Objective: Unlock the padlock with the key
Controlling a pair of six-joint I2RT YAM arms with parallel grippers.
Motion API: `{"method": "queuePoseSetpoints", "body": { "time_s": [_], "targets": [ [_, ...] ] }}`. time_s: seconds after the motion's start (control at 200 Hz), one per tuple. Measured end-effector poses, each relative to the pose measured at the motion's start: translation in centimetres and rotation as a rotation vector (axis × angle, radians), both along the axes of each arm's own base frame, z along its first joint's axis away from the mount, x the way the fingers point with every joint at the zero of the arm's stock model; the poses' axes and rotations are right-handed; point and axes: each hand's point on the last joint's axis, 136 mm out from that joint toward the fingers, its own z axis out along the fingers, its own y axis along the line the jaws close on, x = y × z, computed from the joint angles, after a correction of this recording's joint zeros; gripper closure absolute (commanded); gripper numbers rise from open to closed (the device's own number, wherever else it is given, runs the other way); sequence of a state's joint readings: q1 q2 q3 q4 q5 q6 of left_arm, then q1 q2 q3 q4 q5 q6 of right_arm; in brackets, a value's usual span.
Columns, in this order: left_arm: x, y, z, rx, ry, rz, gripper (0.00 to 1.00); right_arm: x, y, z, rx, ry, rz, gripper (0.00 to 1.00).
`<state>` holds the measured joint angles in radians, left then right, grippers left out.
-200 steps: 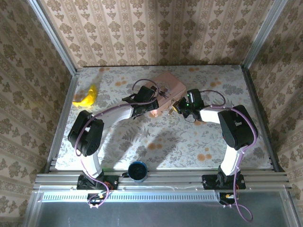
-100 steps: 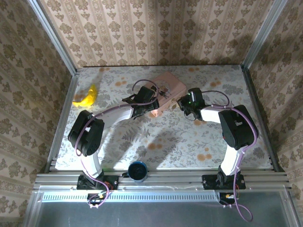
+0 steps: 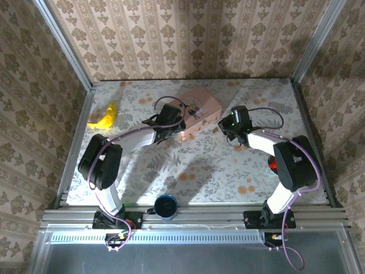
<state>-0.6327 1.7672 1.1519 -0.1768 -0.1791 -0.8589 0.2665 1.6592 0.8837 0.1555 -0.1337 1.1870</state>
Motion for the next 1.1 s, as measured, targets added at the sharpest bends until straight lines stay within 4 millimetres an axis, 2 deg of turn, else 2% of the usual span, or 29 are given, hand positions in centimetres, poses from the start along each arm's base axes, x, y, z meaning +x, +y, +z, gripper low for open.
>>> {"method": "queuePoseSetpoints", "body": {
  "time_s": [0.075,0.17,0.315,0.39,0.49,0.64,0.745,0.85,1.1],
  "targets": [
    [0.4,1.4,0.1,-0.002,-0.006,0.033,0.41,-0.9,-0.3,1.2,-0.031,-0.015,0.028,1.00],
    [0.9,3.3,0.2,-0.002,-0.012,0.070,0.39,-2.4,-0.7,2.1,-0.080,-0.022,0.067,1.00],
    [1.9,5.9,0.2,0.016,-0.018,0.106,0.11,-5.3,-1.4,1.5,-0.150,0.012,0.123,1.00],
    [2.4,7.1,0.2,0.029,-0.023,0.113,0.00,-6.8,-1.7,0.6,-0.186,0.045,0.156,1.00],
    [3.2,8.5,0.3,0.038,-0.034,0.128,0.00,-8.4,-1.9,-0.2,-0.230,0.079,0.197,1.00],
    [5.5,9.8,1.4,0.030,-0.075,0.139,0.00,-9.3,-1.8,-0.5,-0.270,0.090,0.242,1.00],
    [8.0,9.4,2.2,-0.017,-0.107,0.118,0.03,-9.7,-1.8,-0.8,-0.291,0.098,0.268,1.00],
    [10.6,8.2,2.0,-0.066,-0.118,0.071,0.10,-9.9,-1.8,-1.0,-0.308,0.104,0.290,1.00],
    [14.8,3.5,0.2,-0.194,-0.103,-0.069,0.17,-10.0,-1.7,-2.0,-0.345,0.144,0.349,1.00]
  ]
}}
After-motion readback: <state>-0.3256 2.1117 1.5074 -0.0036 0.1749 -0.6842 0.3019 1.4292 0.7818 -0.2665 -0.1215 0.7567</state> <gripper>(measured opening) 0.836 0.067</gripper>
